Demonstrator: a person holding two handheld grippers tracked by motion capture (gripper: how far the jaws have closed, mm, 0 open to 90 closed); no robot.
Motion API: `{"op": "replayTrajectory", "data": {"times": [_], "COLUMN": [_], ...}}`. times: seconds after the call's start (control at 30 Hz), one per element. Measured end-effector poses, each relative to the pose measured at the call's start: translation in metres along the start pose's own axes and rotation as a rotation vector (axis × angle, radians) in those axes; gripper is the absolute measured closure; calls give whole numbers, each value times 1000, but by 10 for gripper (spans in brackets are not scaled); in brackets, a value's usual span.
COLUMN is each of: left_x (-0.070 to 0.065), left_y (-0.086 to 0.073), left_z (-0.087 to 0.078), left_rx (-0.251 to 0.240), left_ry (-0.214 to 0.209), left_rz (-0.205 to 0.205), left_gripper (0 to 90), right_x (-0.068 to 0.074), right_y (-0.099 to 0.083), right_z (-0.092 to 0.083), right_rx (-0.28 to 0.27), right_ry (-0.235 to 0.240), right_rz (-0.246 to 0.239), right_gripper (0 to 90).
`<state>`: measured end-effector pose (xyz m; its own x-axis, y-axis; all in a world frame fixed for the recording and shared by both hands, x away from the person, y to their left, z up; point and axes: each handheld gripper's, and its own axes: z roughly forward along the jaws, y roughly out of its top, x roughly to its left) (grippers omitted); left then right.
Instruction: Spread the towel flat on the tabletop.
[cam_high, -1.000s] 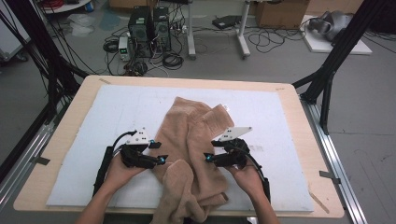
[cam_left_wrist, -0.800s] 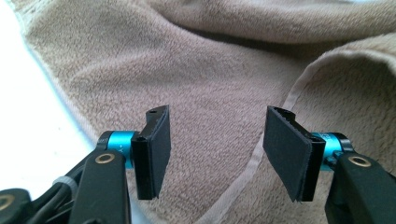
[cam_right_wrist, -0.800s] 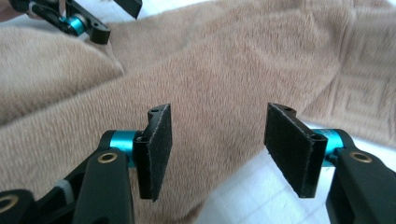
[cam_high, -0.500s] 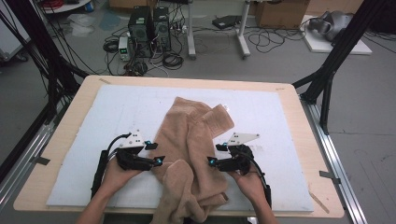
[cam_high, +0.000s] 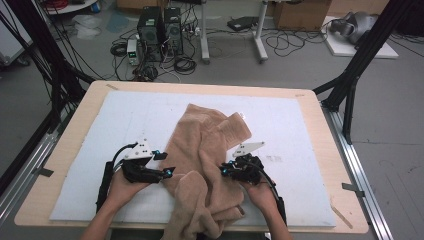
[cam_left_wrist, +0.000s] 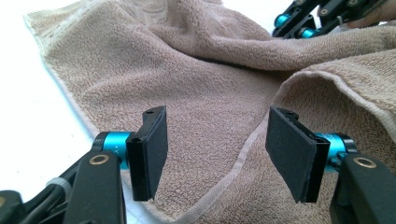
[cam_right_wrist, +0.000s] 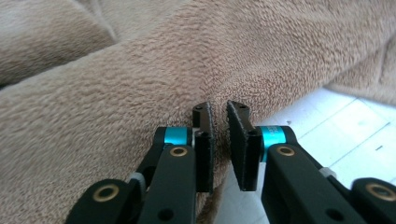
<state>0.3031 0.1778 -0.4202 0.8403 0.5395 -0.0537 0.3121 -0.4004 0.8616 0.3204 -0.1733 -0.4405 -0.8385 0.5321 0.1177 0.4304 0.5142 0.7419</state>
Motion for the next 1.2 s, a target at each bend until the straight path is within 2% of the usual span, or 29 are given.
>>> {"op": "replayTrajectory", "data": {"times": [0.07, 0.13, 0.37, 0.47, 0.57, 0.63, 0.67, 0.7, 0.83, 0.93, 1.1, 1.2], "left_x": [0, -1, 0, 0, 2, 3, 3, 4, 6, 8, 14, 18], "left_y": [0, 0, 1, 1, 0, -1, -1, -2, -3, -2, 2, 7], "left_z": [-1, -1, 0, 1, 4, 7, 9, 11, 17, 22, 24, 27], "left_rx": [-4, -4, -5, 1, 13, 33, 42, 51, 69, 75, 6, 11], "left_ry": [-2, -4, -7, -6, -9, -6, -7, -5, -19, -13, 22, 30], "left_rz": [-1, -1, -11, -15, -25, -26, -30, -32, -43, -33, -39, -30], "left_gripper": [393, 394, 404, 405, 407, 408, 408, 408, 403, 413, 455, 461], "right_x": [3, 5, 15, 20, 28, 31, 31, 30, 25, 20, 16, 13], "right_y": [1, 1, -8, -16, -26, -33, -37, -40, -44, -42, -37, -33], "right_z": [-7, -18, -82, -108, -125, -129, -128, -127, -128, -127, -121, -117], "right_rx": [-3, -28, -112, -128, -122, -101, -78, -63, -107, -124, -133, -133], "right_ry": [-6, -18, -82, -103, -119, -117, -100, -91, -90, -86, -83, -82], "right_rz": [-14, -19, -33, -38, -39, -35, -27, -14, 38, 43, 36, 32], "right_gripper": [815, 815, 814, 813, 811, 796, 749, 655, 565, 548, 544, 534]}}
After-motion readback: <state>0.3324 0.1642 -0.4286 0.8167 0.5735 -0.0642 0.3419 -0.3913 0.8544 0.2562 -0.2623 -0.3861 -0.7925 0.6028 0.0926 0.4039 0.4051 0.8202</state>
